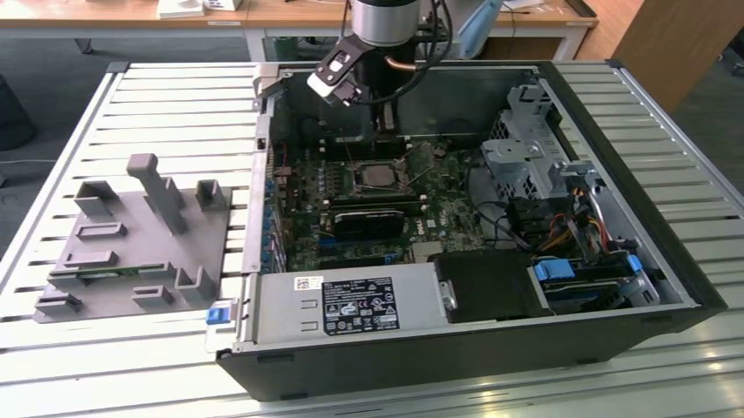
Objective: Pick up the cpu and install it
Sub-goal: 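Close the cpu cover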
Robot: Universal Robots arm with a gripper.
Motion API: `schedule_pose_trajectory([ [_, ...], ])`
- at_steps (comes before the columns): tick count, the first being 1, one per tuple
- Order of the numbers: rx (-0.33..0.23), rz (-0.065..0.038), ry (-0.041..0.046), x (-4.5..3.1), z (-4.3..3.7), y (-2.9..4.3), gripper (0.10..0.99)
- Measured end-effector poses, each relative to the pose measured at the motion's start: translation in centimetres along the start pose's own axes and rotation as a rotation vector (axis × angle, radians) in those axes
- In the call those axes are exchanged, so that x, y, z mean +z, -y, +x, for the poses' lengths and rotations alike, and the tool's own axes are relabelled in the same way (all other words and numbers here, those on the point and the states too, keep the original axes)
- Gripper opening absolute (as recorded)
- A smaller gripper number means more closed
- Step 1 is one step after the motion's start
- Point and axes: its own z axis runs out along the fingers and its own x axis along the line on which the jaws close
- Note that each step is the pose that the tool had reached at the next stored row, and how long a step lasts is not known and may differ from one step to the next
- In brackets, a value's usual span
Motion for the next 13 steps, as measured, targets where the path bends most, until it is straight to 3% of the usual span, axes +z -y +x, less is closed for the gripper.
schedule_pose_trajectory([
  [9, 0.0, 0.0, 0.0, -2.93, -0.06, -0.14, 0.106],
  [13, 0.0, 0.0, -0.0001, -3.17, -0.2, -0.15, 0.106],
])
